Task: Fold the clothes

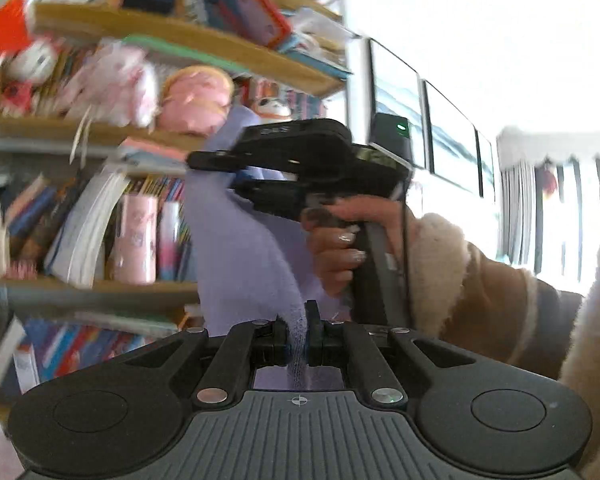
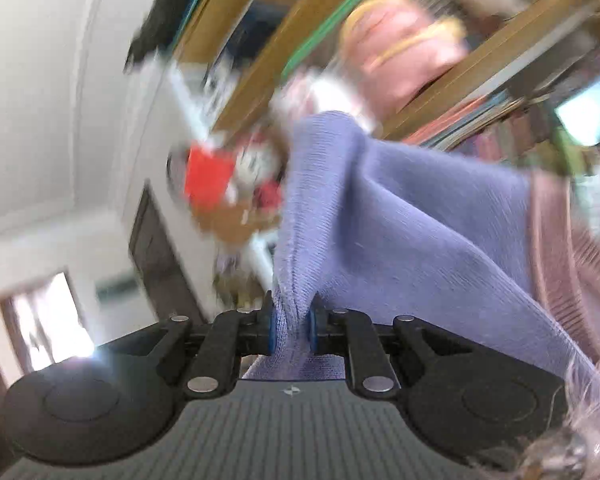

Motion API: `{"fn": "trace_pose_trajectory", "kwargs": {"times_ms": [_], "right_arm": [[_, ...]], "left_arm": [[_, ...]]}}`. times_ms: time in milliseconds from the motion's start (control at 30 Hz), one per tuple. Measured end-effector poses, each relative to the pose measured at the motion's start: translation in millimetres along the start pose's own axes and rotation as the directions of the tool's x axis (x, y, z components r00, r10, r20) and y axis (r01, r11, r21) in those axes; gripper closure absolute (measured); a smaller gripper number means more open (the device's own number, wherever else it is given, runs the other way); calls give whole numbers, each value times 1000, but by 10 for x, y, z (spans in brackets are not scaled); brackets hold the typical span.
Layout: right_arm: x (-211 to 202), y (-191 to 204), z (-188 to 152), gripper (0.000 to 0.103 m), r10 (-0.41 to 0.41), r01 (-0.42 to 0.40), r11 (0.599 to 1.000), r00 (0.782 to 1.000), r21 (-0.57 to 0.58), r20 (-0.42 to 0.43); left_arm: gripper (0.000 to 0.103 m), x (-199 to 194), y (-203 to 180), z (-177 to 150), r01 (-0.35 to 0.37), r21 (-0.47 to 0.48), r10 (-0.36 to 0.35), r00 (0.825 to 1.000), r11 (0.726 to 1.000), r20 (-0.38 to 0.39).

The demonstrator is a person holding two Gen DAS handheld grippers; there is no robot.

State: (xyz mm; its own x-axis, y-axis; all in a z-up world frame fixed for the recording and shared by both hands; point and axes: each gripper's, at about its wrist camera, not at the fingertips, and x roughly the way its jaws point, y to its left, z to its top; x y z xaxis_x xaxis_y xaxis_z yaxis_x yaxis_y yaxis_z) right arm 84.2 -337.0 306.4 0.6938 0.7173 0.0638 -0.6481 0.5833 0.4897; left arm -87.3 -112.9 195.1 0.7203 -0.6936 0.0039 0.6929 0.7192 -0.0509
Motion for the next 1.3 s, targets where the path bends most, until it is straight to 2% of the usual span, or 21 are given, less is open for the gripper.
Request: {"fn": "trace_pose_trajectory", "kwargs": {"times_ms": [67,100,167,200,267,300,333,367,433,533,633,700,733,767,833,933,1000,1067,1133,1200,1300], "right_arm": [[329,32,-154,89,-40,39,999,990,-6,-134],[502,-26,-372,89,-79,82,997,974,5,-213],[844,-154,-844,89,-157,173,985,917,12,-366],[997,-243,-1160,89,-202,224,975,878,0,-435],[1247,-407,-1788,89,-283,319,947,790,-31,-544],[1360,-480,-2079,89,-315,361,932,744,-43,-589],[1444,-528,-2300,89,-327,390,920,715,-36,-618],[1514,-549,-2454,90,-324,407,913,701,-17,-636],[1686,-501,-2620,90,-326,413,911,696,-15,-640],[2056,-307,-2689,90,-359,394,915,691,-90,-627],[2389,-177,-2822,88,-351,343,928,682,-143,-642],[2581,-139,-2969,79,-333,315,936,653,-156,-680],[2584,-138,-3024,73,-330,309,938,642,-161,-692],[2562,-132,-3061,58,-323,299,940,637,-162,-700],[2419,-102,-3066,45,-297,270,951,645,-154,-704],[2001,-83,-2920,40,-268,231,962,674,-148,-688],[1671,-62,-2817,37,-297,224,955,679,-195,-672],[1361,-52,-2777,35,-357,214,932,662,-291,-659],[1084,-72,-2815,35,-452,191,880,618,-435,-643],[863,-119,-2906,36,-527,156,820,579,-550,-622],[632,-181,-3049,36,-572,97,761,566,-641,-593]], "left_arm": [[97,-76,161,-156,-12,-63,7,998,998,-69],[97,-93,279,-290,-25,-104,12,992,994,-127],[96,-135,524,-630,-91,-193,40,966,977,-254],[96,-158,651,-850,-156,-237,70,940,959,-333],[97,-220,898,-1281,-290,-322,107,870,901,-482],[97,-265,964,-1410,-327,-343,112,847,881,-519],[98,-311,1031,-1538,-364,-361,115,823,858,-556],[98,-357,1095,-1663,-401,-375,118,798,836,-591],[97,-452,1145,-1741,-446,-330,164,765,832,-622],[97,-577,1276,-1743,-489,-310,206,746,816,-634],[97,-557,1453,-1755,-533,-266,255,712,803,-655],[96,-550,1542,-1791,-549,-245,273,694,799,-666],[94,-567,1584,-1801,-555,-241,277,689,797,-670],[94,-585,1627,-1811,-560,-237,280,683,794,-674],[94,-602,1710,-1843,-578,-243,291,677,779,-676],[94,-660,1834,-1892,-620,-255,315,658,742,-684],[94,-687,1950,-1928,-652,-269,327,642,709,-694],[93,-743,2000,-1945,-662,-271,321,629,699,-708],[92,-816,1994,-1931,-662,-258,323,622,704,-714],[92,-897,1962,-1880,-655,-260,326,632,709,-703],[91,-916,1933,-1869,-659,-271,321,632,702,-705]]}}
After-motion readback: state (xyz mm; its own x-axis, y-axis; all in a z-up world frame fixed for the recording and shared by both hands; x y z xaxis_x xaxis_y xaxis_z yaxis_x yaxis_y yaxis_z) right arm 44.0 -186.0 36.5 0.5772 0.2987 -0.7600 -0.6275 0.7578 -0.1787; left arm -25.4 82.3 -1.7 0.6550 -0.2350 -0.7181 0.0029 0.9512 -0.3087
